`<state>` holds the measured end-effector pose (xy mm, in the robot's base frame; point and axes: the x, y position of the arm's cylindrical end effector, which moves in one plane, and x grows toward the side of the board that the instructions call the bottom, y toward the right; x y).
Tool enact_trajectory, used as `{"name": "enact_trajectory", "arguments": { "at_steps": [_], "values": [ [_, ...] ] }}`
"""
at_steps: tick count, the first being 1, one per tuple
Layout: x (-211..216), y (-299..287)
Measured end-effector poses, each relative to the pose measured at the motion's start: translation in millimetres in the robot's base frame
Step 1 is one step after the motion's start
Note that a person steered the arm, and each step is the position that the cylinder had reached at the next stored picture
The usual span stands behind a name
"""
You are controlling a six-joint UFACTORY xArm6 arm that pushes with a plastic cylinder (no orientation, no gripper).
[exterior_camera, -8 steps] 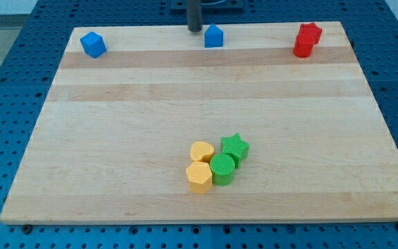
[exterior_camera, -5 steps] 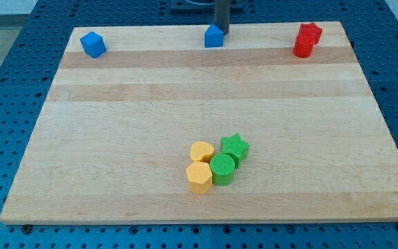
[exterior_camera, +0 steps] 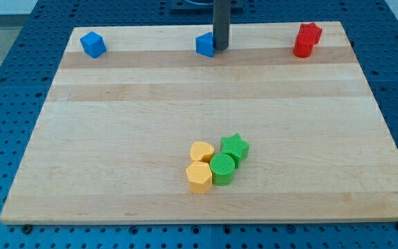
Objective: Push the blue triangle to the right of blue cube
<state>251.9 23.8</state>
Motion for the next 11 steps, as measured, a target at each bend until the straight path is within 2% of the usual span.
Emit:
{"name": "enact_trajectory", "arguments": {
  "at_steps": [2,5,7,9,11],
  "values": [
    [-7.2,-46.1],
    [34.3,-65.2],
    [41.5,-108.6],
    [72.4,-146.5],
    [64.7,-179.7]
  ]
}}
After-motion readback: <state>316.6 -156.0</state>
